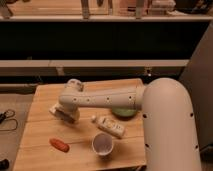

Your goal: Place the eraser on the white sponge

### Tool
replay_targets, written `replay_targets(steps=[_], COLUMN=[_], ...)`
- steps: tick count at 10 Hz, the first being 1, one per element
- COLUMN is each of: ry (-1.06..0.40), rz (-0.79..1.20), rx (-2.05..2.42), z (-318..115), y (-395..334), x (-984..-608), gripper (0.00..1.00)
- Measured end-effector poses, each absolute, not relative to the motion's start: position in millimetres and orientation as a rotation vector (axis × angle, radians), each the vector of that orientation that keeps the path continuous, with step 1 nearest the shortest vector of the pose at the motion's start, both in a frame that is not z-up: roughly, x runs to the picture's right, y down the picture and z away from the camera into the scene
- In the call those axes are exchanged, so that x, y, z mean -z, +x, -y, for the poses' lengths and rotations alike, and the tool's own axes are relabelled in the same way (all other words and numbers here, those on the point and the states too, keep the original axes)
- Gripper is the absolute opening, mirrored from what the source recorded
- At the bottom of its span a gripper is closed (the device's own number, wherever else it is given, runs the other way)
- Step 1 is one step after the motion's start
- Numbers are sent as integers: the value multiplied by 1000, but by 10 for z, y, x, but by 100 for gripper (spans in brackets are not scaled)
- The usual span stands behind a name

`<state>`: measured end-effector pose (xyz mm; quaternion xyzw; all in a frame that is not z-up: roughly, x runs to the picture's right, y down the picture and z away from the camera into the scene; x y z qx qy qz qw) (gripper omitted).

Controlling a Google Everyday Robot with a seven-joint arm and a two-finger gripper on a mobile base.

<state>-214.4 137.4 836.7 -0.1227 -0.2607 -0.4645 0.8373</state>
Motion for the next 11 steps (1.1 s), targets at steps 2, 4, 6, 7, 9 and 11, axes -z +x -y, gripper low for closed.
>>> replay_targets(steps=[2,4,6,7,9,11], ry=[-257,-256,-254,-255,-253,-255], rz=[558,569,575,577,597,607], rx=[981,984,980,981,990,998], z=[-1373,-1396,-1399,-1405,-1434,-1442], y=[-2152,-2144,-2104,-2102,-2103,-2079], x=[-8391,-8388,-8397,-8398,-8394,-8414], gripper=[1,1,1,1,1,1])
